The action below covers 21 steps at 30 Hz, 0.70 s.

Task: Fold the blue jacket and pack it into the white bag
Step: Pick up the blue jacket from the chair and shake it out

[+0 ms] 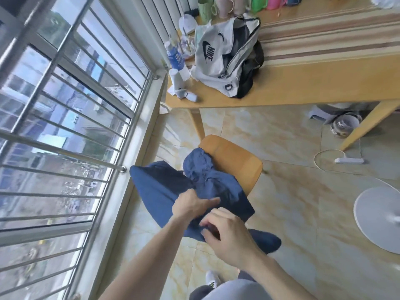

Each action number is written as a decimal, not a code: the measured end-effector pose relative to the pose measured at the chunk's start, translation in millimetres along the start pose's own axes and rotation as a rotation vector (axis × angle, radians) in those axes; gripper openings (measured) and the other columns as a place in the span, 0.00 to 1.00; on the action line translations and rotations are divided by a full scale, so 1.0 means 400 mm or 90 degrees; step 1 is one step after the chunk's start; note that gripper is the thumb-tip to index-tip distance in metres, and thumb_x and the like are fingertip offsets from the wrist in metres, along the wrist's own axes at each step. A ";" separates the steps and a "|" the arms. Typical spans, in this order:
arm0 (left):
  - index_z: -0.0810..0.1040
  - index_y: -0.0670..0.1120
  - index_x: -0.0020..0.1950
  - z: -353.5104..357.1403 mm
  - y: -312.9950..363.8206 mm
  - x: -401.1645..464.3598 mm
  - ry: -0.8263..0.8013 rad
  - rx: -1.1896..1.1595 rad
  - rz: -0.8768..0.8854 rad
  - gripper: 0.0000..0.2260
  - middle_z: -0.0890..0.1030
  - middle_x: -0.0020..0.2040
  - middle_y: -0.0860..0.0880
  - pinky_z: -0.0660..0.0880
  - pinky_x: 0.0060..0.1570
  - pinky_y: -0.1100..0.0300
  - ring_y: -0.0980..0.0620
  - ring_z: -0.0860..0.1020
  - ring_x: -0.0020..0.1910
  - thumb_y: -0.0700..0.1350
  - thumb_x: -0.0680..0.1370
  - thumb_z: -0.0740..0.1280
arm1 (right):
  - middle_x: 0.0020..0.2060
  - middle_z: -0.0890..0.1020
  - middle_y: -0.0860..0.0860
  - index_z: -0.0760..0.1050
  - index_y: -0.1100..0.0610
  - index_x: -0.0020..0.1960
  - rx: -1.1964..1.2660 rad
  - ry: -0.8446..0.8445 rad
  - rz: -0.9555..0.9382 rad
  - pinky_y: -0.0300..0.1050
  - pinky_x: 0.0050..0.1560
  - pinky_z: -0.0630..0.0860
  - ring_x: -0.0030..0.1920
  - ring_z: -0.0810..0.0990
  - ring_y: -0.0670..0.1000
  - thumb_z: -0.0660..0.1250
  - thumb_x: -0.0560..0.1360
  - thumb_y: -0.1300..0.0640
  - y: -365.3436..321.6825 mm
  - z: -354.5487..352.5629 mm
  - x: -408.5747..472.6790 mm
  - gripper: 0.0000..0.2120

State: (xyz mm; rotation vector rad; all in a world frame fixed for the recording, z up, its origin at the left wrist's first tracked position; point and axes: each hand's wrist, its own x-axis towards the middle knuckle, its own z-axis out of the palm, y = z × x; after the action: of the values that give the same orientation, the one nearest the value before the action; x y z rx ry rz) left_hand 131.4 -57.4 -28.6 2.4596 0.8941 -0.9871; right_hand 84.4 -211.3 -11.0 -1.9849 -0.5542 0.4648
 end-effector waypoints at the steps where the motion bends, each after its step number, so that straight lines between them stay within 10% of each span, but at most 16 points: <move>1: 0.71 0.47 0.43 0.000 0.012 0.009 -0.019 0.032 0.006 0.19 0.82 0.50 0.46 0.72 0.42 0.55 0.43 0.80 0.51 0.60 0.69 0.72 | 0.37 0.73 0.38 0.78 0.52 0.43 0.013 -0.013 -0.012 0.27 0.44 0.64 0.41 0.70 0.40 0.67 0.73 0.57 -0.012 -0.014 -0.005 0.01; 5: 0.69 0.38 0.36 0.021 0.043 0.018 -0.120 0.043 0.039 0.08 0.80 0.42 0.37 0.71 0.35 0.55 0.42 0.81 0.44 0.40 0.72 0.65 | 0.36 0.79 0.43 0.79 0.51 0.43 0.072 -0.037 0.006 0.33 0.43 0.70 0.42 0.75 0.45 0.68 0.73 0.54 -0.033 -0.069 -0.030 0.03; 8: 0.64 0.43 0.32 0.029 0.056 -0.032 -0.102 -0.110 0.132 0.11 0.67 0.29 0.49 0.64 0.34 0.56 0.49 0.65 0.32 0.39 0.71 0.63 | 0.38 0.82 0.44 0.82 0.50 0.42 0.145 -0.052 0.067 0.36 0.45 0.74 0.43 0.79 0.47 0.71 0.73 0.50 -0.014 -0.126 -0.038 0.04; 14: 0.64 0.40 0.42 -0.010 0.064 -0.264 -0.116 -0.377 0.360 0.08 0.64 0.35 0.48 0.67 0.36 0.55 0.48 0.66 0.35 0.40 0.74 0.63 | 0.58 0.82 0.47 0.79 0.48 0.55 0.149 0.197 0.448 0.50 0.61 0.77 0.56 0.79 0.47 0.69 0.72 0.34 0.145 -0.216 0.003 0.20; 18: 0.65 0.47 0.38 -0.026 0.055 -0.401 -0.140 -0.420 0.481 0.09 0.63 0.35 0.50 0.65 0.36 0.58 0.49 0.64 0.35 0.40 0.76 0.62 | 0.53 0.85 0.50 0.80 0.56 0.55 0.341 0.118 0.657 0.51 0.63 0.78 0.56 0.84 0.55 0.73 0.64 0.28 0.150 -0.291 -0.023 0.34; 21: 0.67 0.45 0.39 -0.031 0.042 -0.454 -0.092 -0.389 0.557 0.08 0.67 0.37 0.48 0.67 0.42 0.52 0.50 0.68 0.39 0.41 0.76 0.63 | 0.47 0.86 0.53 0.80 0.59 0.51 0.512 0.029 0.655 0.42 0.50 0.81 0.45 0.86 0.51 0.77 0.69 0.39 0.107 -0.322 -0.069 0.24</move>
State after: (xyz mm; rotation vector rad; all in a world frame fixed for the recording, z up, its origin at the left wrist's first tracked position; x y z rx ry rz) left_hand 47.2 -141.0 110.5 1.8841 -0.0033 -0.4589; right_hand 139.2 -336.8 10.3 -1.3359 0.6749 1.0528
